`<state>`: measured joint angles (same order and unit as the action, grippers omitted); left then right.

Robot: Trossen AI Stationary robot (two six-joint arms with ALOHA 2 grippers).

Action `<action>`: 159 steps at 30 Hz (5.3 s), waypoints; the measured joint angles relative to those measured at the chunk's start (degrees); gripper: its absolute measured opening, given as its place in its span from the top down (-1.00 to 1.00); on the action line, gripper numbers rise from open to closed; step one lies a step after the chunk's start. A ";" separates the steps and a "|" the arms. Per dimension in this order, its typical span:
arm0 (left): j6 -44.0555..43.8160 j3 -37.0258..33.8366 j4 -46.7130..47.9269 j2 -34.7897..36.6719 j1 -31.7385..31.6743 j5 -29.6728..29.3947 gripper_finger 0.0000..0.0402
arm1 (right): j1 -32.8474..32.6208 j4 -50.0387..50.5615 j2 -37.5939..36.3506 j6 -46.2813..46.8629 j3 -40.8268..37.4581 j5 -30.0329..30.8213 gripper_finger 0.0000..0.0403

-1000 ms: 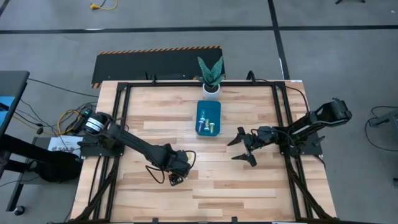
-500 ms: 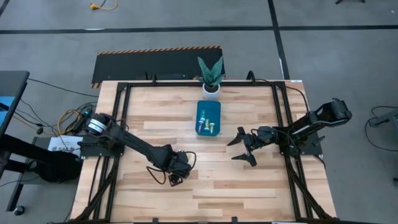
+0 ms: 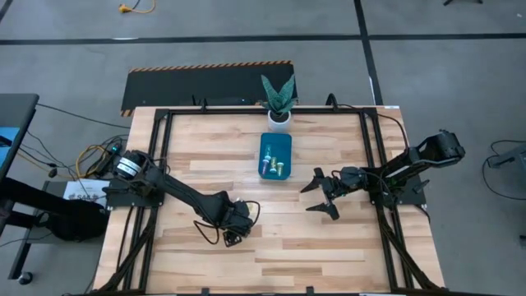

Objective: Pick and place pill bottles into a basket
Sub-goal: Put the blue pill bottle into the bin

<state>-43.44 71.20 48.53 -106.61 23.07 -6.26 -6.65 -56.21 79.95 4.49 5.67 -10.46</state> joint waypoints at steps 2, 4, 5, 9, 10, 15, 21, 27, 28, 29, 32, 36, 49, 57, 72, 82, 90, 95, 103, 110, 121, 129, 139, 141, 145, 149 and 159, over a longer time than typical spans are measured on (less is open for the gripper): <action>-0.04 0.00 -0.01 0.00 0.02 0.02 -0.48 | 0.01 0.00 0.02 0.00 0.00 0.00 -0.62; -0.10 0.00 -0.02 0.00 0.03 -0.01 -0.51 | 0.02 0.00 0.02 0.00 0.00 0.00 -0.62; -0.13 0.00 -0.02 0.00 0.09 -0.04 -0.54 | 0.00 0.00 0.02 0.01 0.00 0.00 -0.62; -0.07 0.00 -0.02 -0.02 0.13 -0.22 -0.67 | 0.01 0.00 0.02 0.02 0.00 0.00 -0.62; -0.07 0.00 -0.02 -0.02 0.13 -0.20 -0.69 | 0.00 0.00 0.02 0.02 0.00 0.00 -0.62; -0.07 0.00 -0.04 -0.04 0.13 -0.15 -0.74 | 0.02 0.00 0.02 0.02 0.00 0.00 -0.62; -0.07 0.00 -0.43 -0.04 0.13 -0.17 -0.75 | 0.01 0.00 0.02 0.04 0.00 -0.01 -0.62; -0.09 0.00 -1.09 -0.04 0.26 -0.17 -0.75 | 0.00 -0.02 0.02 0.04 0.00 -0.02 -0.62; -0.09 0.00 -1.06 -0.04 0.35 -0.20 -0.75 | 0.02 -0.02 0.01 0.04 0.00 -0.02 -0.62; -0.09 0.00 -1.08 -0.04 0.47 -0.24 -0.75 | 0.00 -0.02 0.02 0.04 0.00 -0.02 -0.62; -0.11 0.00 -1.06 -0.04 0.74 -0.55 -0.75 | 0.00 -0.02 0.02 0.04 0.00 0.00 -0.62; -0.42 0.00 -1.07 -0.04 0.74 -0.68 -0.75 | 0.00 -0.02 0.02 0.02 0.00 -0.01 -0.62; -1.55 2.89 1.57 -0.07 2.44 -4.54 -0.72 | 0.01 -0.02 0.02 0.00 0.00 0.00 -0.62; -3.81 3.09 3.38 -0.59 2.56 -4.31 -0.72 | 0.00 -0.03 0.02 0.00 0.00 0.00 -0.62; -4.59 2.97 3.01 -2.27 1.90 -2.69 -0.72 | 0.00 -0.02 0.02 -0.50 0.09 0.00 -0.62; -5.72 2.97 3.09 -2.27 1.90 -3.45 -0.72 | 0.01 0.00 0.02 -0.62 0.11 0.00 -0.62; -6.52 2.97 3.25 -2.25 1.90 -3.58 -0.72 | 0.02 0.02 0.02 -0.61 0.11 0.00 -0.62; -6.84 2.97 3.31 -2.25 1.88 -3.63 -0.72 | 0.00 0.02 0.02 -0.62 0.11 0.00 -0.62; -7.18 2.71 3.13 -2.25 1.55 -3.62 -0.72 | 0.00 0.02 0.02 -1.51 0.11 0.00 -0.62; -7.37 2.70 3.07 -2.25 1.30 -3.63 -0.72 | 0.01 0.02 0.02 -1.51 0.11 0.00 -0.62; -7.37 2.69 3.04 -2.25 1.27 -3.54 -0.72 | 0.02 0.04 0.02 -1.51 0.11 0.00 -0.62; -7.37 2.67 3.00 -2.25 1.27 -3.17 -0.72 | 0.01 0.02 0.02 -1.51 0.11 -0.01 -0.62; -7.37 2.67 2.57 -2.25 1.27 -3.11 -0.72 | 0.01 0.02 0.02 -1.51 0.13 0.00 -0.62; -7.52 2.67 2.53 -2.25 1.27 -3.13 -0.72 | 0.00 0.03 0.00 -1.51 0.13 0.00 -0.62; -7.76 2.67 2.54 -2.25 1.27 -3.13 -0.72 | 0.01 0.02 0.02 -1.51 0.13 0.00 -0.62; -7.75 2.64 2.54 -2.25 1.27 -3.13 -0.72 | 0.02 0.02 0.02 -1.51 0.13 0.00 -0.62; -7.76 2.60 2.27 -2.25 1.27 -3.26 -0.72 | 0.01 0.02 0.02 -1.53 0.13 -0.01 -0.62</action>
<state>-51.20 73.80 50.79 -108.86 24.34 -9.52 -6.64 -56.18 79.96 2.96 5.80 -10.47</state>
